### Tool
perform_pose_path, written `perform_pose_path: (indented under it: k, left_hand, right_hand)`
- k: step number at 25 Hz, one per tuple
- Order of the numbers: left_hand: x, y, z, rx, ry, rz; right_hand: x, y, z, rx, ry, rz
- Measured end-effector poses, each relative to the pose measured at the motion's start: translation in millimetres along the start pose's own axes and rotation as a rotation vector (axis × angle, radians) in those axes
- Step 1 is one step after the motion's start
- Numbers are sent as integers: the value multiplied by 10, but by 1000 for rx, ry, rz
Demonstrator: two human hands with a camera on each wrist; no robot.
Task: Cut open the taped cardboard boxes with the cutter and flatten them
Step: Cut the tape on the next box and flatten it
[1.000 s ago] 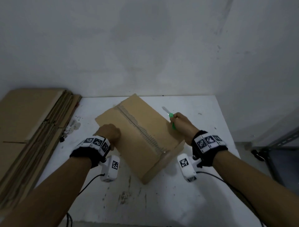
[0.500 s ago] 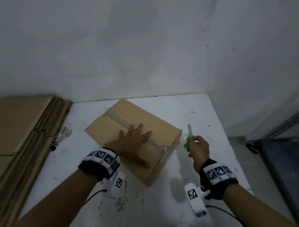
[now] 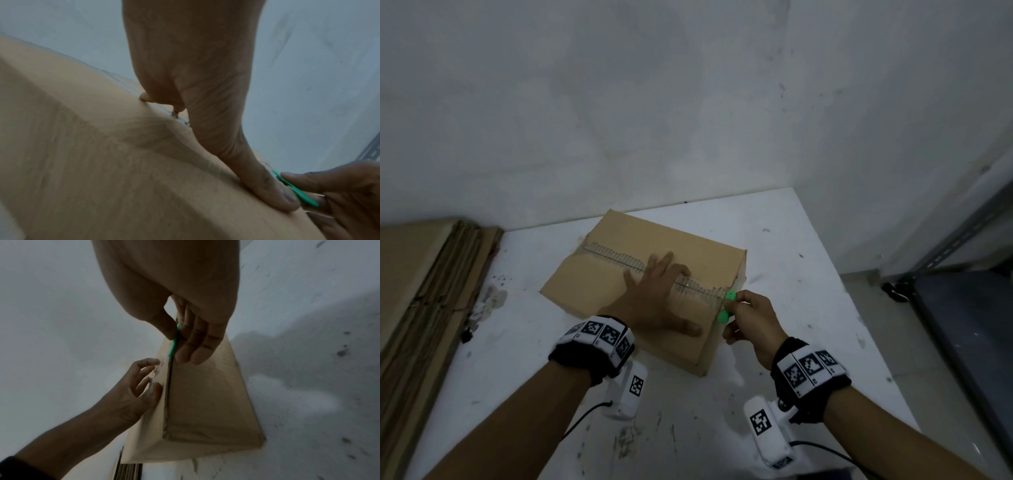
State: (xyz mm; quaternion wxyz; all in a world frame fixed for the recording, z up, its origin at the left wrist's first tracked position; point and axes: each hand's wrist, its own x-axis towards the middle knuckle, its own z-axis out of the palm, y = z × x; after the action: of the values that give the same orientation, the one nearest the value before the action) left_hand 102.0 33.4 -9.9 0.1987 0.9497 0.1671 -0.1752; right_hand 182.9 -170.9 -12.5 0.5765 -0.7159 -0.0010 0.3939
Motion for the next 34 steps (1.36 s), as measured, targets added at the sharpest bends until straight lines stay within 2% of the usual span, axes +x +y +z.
perform_pose_path:
  k: [5, 8, 13, 17, 19, 21, 23, 24, 26, 29, 32, 34]
  left_hand:
    - [25, 20, -34, -44, 18, 11]
    - [68, 33, -72, -97, 25, 13]
    - [164, -29, -98, -189, 114, 37]
    - [210, -100, -105, -163, 229, 74]
    - [206, -67, -142, -153, 262, 83]
    - [242, -113, -120, -151, 254, 141]
    - [239, -151, -106, -147, 240, 129]
    - [248, -177, -104, -143, 240, 121]
    - [225, -144, -155, -135, 249, 139]
    - [124, -121, -180, -60, 245, 79]
    - [41, -197, -67, -64, 293, 79]
    - [16, -227, -19, -82, 370, 98]
  right_hand:
    - [-23, 136, -71, -255, -44, -101]
    - [-122, 168, -135, -285, -125, -137]
    - [-168, 156, -141, -356, -212, -118]
    - [-224, 175, -60, -551, -260, -138]
    - [-260, 168, -37, -558, -276, -151]
    - [-303, 160, -59, -474, -392, -101]
    - [-374, 182, -87, -462, -586, -45]
    - [-401, 210, -98, -449, -633, -34]
    - [-422, 265, -159, -357, -575, -27]
    - [-226, 360, -397, -324, -330, -29]
    - [37, 513, -655, -590, -109, -73]
    - [168, 581, -716, -818, -69, -93]
